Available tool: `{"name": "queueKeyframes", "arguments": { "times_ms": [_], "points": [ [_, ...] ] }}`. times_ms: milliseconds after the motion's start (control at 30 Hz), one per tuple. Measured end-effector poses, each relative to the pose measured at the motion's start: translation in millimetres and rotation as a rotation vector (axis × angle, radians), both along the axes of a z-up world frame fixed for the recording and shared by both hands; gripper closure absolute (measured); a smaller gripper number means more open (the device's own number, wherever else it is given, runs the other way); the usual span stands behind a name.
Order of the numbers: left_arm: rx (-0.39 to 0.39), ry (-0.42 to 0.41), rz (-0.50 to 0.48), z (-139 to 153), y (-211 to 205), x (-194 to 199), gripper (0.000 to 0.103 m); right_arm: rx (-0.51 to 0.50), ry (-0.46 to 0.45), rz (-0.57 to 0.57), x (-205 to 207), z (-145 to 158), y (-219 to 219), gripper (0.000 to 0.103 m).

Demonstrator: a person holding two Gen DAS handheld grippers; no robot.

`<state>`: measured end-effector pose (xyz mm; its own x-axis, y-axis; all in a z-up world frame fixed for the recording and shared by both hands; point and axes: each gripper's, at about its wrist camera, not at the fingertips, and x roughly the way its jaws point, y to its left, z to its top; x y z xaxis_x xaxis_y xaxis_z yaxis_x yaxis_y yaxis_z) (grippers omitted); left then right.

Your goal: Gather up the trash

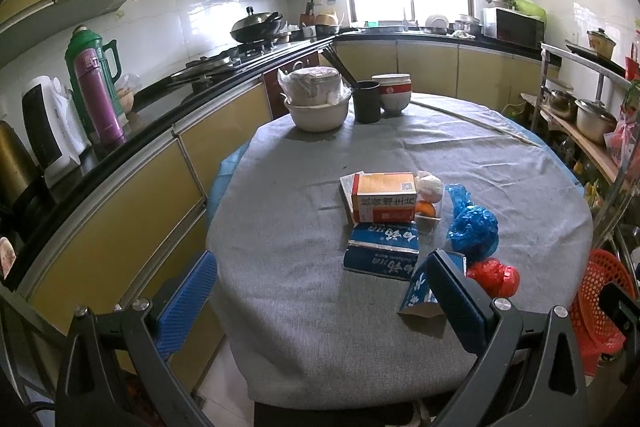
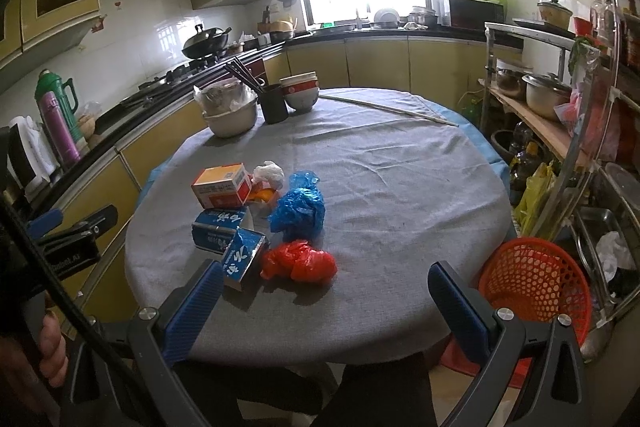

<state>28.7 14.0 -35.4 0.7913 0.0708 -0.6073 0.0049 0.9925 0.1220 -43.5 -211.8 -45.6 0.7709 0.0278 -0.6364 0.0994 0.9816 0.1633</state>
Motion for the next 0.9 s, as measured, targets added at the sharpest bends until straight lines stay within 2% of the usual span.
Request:
{"name": "queueKeyframes", "arguments": {
  "times_ms": [267,900],
  "points": [
    [0.003,0.018,0.019,-4,2,6,0.0,0.008,0.013,0.013,6,-6,2,0.0],
    [0.027,0.076,0.064,-17,2,35,0.0,0.06,0.076,0.057,48,-24,-1,0.0]
  ]
}}
